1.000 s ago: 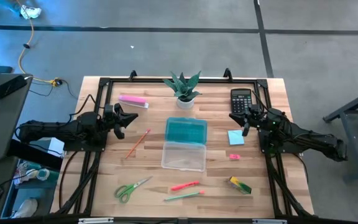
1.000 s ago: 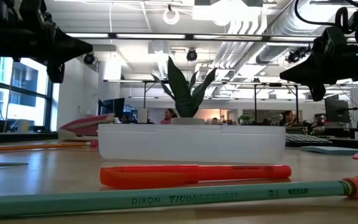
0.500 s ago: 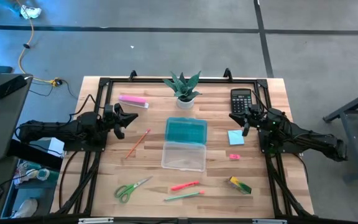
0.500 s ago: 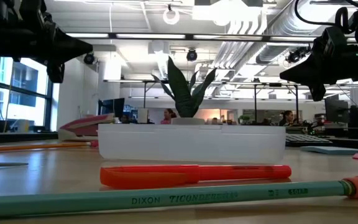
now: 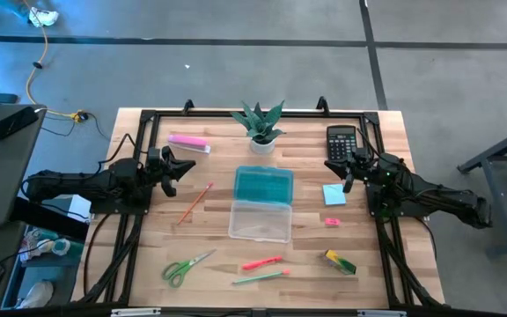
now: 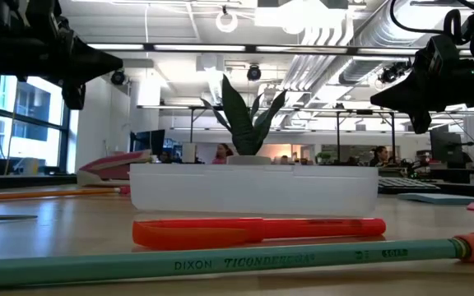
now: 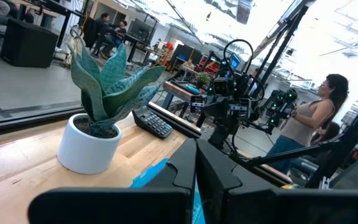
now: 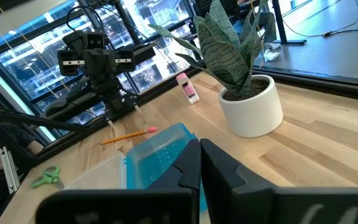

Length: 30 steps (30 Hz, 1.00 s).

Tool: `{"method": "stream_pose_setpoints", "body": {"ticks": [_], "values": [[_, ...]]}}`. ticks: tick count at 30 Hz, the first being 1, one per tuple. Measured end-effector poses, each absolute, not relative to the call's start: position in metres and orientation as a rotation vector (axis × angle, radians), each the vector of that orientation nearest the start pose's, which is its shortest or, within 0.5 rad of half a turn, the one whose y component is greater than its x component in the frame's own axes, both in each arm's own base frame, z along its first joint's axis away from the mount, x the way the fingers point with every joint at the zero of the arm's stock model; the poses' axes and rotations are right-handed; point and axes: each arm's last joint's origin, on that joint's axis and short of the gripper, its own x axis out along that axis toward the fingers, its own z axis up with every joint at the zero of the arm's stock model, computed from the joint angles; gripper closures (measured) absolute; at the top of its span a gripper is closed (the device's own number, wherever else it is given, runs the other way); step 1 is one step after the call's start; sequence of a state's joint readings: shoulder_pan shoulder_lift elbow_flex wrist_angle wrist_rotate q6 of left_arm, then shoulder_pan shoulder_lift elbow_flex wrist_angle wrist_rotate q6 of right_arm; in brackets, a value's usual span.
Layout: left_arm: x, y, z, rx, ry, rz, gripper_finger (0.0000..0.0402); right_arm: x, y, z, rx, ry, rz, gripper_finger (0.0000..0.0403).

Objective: Pack school essentials

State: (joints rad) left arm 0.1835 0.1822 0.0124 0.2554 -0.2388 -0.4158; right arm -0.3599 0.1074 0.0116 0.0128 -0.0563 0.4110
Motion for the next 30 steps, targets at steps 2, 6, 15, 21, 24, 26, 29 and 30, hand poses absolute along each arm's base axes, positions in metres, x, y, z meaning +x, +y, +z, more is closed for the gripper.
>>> {"method": "stream_pose_setpoints", "body": {"ticks": [2, 6, 15, 21, 24, 26, 29, 30], "values": [[0.104, 0.026, 0.177, -0.412, -0.173, 0.398, 0.0401, 0.097, -0.035, 0.16, 0.43, 0.017, -0.316, 0.0403], [0.104, 0.026, 0.177, -0.412, -0.173, 0.398, 0.0401, 0.097, -0.035, 0.16, 0.527, 0.0, -0.324, 0.0403], [0.104, 0.026, 0.177, -0.412, -0.173, 0.398, 0.0401, 0.096, -0.038, 0.16, 0.656, -0.058, -0.422, 0.0403], [0.104, 0.026, 0.177, -0.412, -0.172, 0.398, 0.0401, 0.096, -0.038, 0.161, 0.754, -0.06, -0.436, 0.0403], [0.104, 0.026, 0.177, -0.412, -0.173, 0.398, 0.0401, 0.094, -0.037, 0.17, 0.822, 0.039, -0.487, 0.0403], [0.104, 0.026, 0.177, -0.412, -0.173, 0.398, 0.0401, 0.091, -0.036, 0.182, 0.821, 0.11, -0.515, 0.0403], [0.104, 0.026, 0.177, -0.412, -0.173, 0.398, 0.0401, 0.087, -0.035, 0.201, 0.822, 0.218, -0.554, 0.0403], [0.104, 0.026, 0.177, -0.412, -0.173, 0.398, 0.0401, 0.086, -0.034, 0.207, 0.828, 0.252, -0.564, 0.0403]]}}
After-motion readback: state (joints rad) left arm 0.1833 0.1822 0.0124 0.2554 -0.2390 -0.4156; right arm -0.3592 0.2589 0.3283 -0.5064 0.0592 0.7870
